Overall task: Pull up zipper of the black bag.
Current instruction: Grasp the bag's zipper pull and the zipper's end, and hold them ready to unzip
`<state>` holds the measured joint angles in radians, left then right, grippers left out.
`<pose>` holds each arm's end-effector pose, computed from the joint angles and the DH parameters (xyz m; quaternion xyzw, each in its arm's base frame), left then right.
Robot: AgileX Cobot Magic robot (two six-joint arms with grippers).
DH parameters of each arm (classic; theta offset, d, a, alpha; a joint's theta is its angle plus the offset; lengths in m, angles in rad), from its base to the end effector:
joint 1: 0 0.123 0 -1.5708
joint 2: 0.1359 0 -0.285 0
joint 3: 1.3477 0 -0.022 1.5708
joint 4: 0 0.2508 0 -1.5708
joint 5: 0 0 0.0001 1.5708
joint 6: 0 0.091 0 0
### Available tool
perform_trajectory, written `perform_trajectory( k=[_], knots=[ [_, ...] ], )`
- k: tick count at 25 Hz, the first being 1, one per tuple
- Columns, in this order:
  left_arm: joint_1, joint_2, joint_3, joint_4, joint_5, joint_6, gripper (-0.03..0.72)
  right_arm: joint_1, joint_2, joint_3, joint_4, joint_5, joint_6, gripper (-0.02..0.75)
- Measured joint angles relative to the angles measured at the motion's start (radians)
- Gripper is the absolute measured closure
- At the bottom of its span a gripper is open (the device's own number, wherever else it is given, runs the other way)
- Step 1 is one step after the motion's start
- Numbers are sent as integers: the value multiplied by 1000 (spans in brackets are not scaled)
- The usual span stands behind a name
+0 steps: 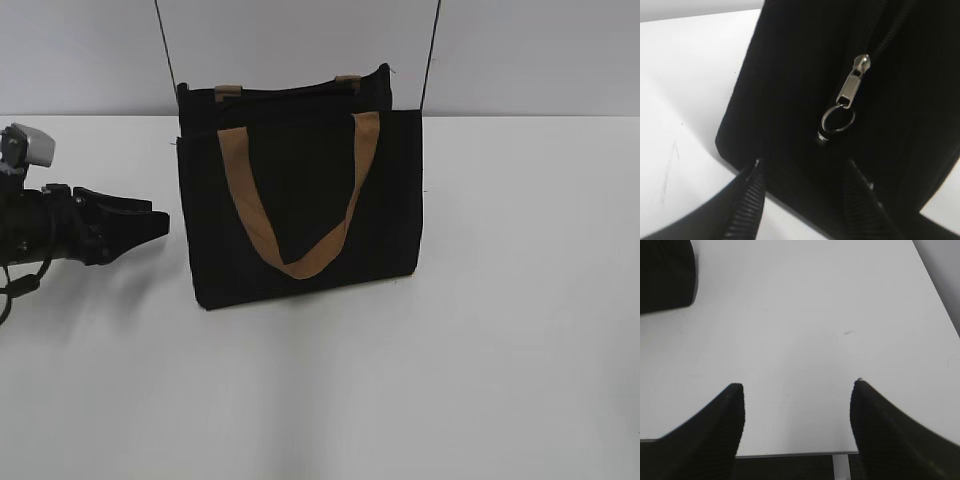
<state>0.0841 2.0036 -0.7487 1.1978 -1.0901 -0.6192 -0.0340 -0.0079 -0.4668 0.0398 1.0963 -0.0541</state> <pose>0.3209 -0.0483 0.1138 0.2895 0.7520 -0.3314 0.4908 -0.0038 0.0034 0.2652 -0.0096 0.8685 -0.0019 0.4956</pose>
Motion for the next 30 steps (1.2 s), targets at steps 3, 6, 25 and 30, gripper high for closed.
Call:
perform_trajectory(
  k=[3,6,25,30],
  knots=[
    [-16,30,-8,1,-13,-2,305,0,0,0,0,0,0,234],
    [-40,62,-27,18,-20,-2,305,0,0,0,0,0,0,234],
    [-132,172,-205,7,58,-5,340,0,0,0,0,0,0,234],
    [-134,172,-206,2,59,-5,437,0,0,0,0,0,0,234]
  ],
)
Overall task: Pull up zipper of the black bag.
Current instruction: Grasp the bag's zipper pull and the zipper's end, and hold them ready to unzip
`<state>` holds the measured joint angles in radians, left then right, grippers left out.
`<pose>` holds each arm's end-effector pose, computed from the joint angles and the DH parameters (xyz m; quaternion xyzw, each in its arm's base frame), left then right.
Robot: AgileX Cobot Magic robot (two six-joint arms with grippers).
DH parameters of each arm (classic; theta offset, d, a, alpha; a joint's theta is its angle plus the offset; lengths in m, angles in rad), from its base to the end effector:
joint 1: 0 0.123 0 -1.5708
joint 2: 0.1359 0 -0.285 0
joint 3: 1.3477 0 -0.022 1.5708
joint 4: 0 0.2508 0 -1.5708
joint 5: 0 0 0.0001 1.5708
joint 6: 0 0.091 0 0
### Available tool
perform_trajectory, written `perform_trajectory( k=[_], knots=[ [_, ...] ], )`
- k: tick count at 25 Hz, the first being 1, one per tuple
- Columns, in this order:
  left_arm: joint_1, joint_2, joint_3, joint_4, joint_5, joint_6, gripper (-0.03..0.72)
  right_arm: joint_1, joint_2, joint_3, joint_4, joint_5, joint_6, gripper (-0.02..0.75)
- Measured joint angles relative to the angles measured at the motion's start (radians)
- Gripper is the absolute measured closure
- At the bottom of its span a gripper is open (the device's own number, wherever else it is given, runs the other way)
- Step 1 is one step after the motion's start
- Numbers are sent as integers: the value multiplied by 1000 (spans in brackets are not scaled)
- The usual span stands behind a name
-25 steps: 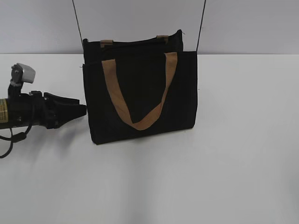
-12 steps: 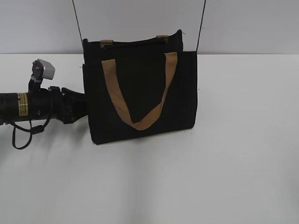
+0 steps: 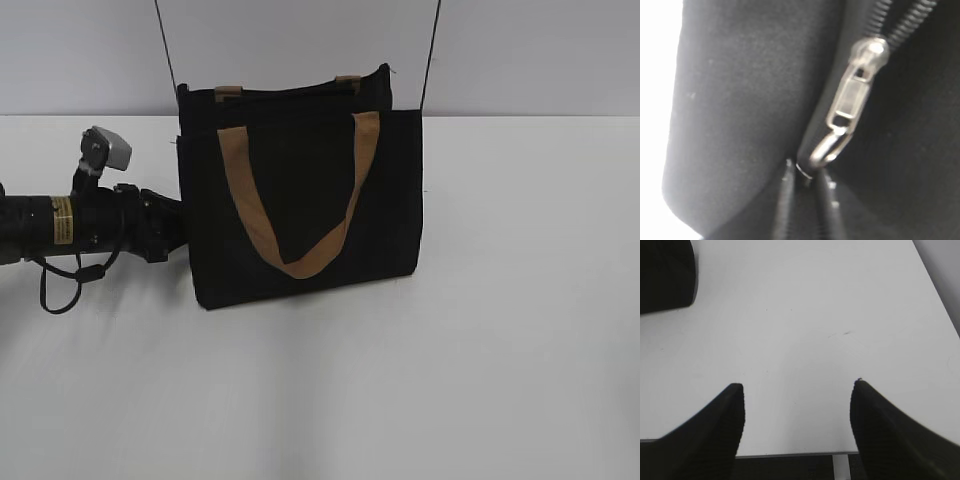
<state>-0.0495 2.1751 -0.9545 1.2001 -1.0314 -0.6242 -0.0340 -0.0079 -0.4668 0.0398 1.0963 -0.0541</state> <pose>0.3598 -0.0906 0.0851 0.3442 0.7405 -0.3388 0.4674 -0.0038 0.0034 0.2652 -0.0096 0.8685 -0.0019 0.4956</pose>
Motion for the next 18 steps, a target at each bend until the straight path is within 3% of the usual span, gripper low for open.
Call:
perform_trajectory(
  k=[8,18],
  knots=[
    [0,0,0,1,-32,0,659,0,0,0,0,0,0,234],
    [18,-101,19,81,9,-97,669,0,0,0,0,0,0,234]
  ],
)
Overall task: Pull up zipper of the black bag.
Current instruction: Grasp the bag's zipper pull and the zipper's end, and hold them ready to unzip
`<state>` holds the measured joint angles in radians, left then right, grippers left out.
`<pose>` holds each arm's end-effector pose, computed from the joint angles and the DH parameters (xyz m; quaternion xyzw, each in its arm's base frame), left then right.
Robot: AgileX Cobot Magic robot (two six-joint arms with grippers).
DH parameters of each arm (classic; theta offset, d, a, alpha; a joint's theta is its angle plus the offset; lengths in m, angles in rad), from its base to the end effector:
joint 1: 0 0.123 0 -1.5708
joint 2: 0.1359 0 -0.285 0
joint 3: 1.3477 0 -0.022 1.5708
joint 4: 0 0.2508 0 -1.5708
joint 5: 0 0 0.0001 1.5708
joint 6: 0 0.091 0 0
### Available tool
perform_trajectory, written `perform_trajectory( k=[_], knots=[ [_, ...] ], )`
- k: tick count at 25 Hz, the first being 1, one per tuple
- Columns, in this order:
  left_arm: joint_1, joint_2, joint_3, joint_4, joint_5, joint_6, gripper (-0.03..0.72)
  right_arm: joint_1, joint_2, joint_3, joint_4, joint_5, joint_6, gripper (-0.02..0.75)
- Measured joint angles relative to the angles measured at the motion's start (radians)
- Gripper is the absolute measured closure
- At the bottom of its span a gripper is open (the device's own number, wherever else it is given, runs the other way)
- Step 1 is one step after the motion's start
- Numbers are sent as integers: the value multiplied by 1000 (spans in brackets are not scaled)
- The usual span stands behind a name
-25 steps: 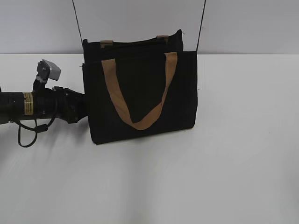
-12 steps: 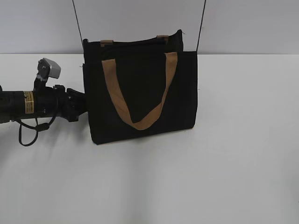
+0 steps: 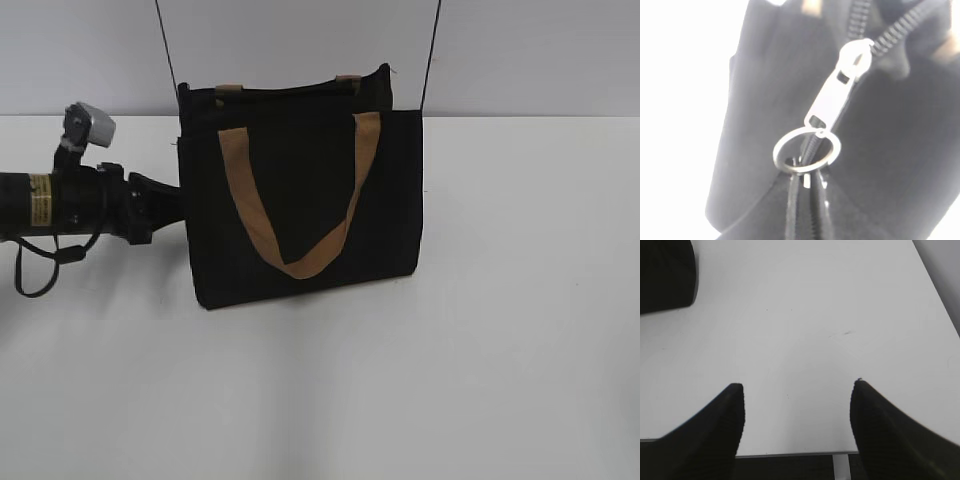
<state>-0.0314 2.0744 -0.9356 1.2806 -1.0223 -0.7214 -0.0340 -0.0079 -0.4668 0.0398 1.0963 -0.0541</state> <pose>0.3540 -0.0855 0.1146 0.3500 0.7371 -0.3437 0.4649 -0.0038 0.0034 0.2652 -0.0096 0.8685 -0.0019 0.4956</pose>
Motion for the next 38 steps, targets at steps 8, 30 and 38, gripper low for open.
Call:
perform_trajectory(
  k=[8,30,38],
  knots=[
    [46,-181,23,100,14,-113,670,0,0,0,0,0,0,234],
    [43,-584,24,465,209,-444,671,0,0,0,0,0,0,234],
    [42,-624,24,470,204,-641,671,0,0,0,0,0,0,234]
  ],
)
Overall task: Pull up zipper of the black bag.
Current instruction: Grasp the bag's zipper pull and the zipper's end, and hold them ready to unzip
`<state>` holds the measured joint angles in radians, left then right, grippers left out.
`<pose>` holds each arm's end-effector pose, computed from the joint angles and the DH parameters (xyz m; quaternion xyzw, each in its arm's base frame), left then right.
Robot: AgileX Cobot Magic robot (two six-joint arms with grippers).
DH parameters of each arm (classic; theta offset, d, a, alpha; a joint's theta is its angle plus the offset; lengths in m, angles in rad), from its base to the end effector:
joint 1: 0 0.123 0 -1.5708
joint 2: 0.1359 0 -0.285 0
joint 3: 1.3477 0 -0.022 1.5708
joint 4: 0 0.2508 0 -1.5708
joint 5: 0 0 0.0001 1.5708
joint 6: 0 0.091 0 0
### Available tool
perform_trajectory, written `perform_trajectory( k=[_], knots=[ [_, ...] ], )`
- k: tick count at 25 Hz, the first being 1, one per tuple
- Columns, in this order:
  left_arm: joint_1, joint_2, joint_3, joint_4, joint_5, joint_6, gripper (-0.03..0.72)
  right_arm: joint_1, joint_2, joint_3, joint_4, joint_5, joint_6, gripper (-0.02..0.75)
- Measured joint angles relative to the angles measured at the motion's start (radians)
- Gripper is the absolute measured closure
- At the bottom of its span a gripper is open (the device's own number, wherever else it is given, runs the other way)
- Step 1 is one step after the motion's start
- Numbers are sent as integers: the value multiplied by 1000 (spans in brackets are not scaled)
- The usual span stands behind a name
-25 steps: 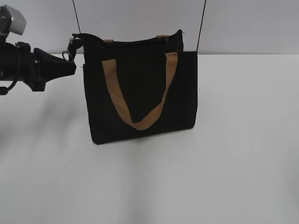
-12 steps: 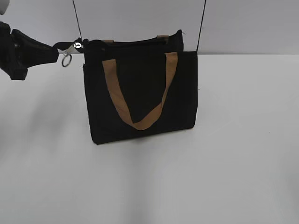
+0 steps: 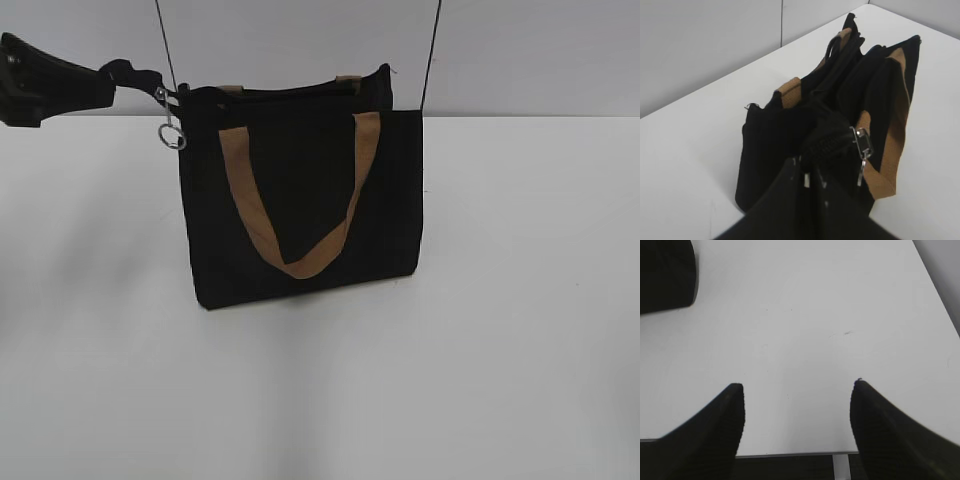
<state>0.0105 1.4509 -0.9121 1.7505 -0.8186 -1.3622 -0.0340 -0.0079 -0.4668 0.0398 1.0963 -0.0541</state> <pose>0.2913 -0.0623 0.2805 0.3572 0.7617 -0.2407 0.4840 -0.0038 0.0034 0.2652 -0.0096 0.8685 -0.0019 0.4956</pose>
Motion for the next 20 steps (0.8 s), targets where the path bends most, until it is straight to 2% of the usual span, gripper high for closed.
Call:
perform_trajectory(
  k=[20],
  knots=[
    [0,0,0,2,-186,-66,671,0,0,0,0,0,0,234]
  ],
)
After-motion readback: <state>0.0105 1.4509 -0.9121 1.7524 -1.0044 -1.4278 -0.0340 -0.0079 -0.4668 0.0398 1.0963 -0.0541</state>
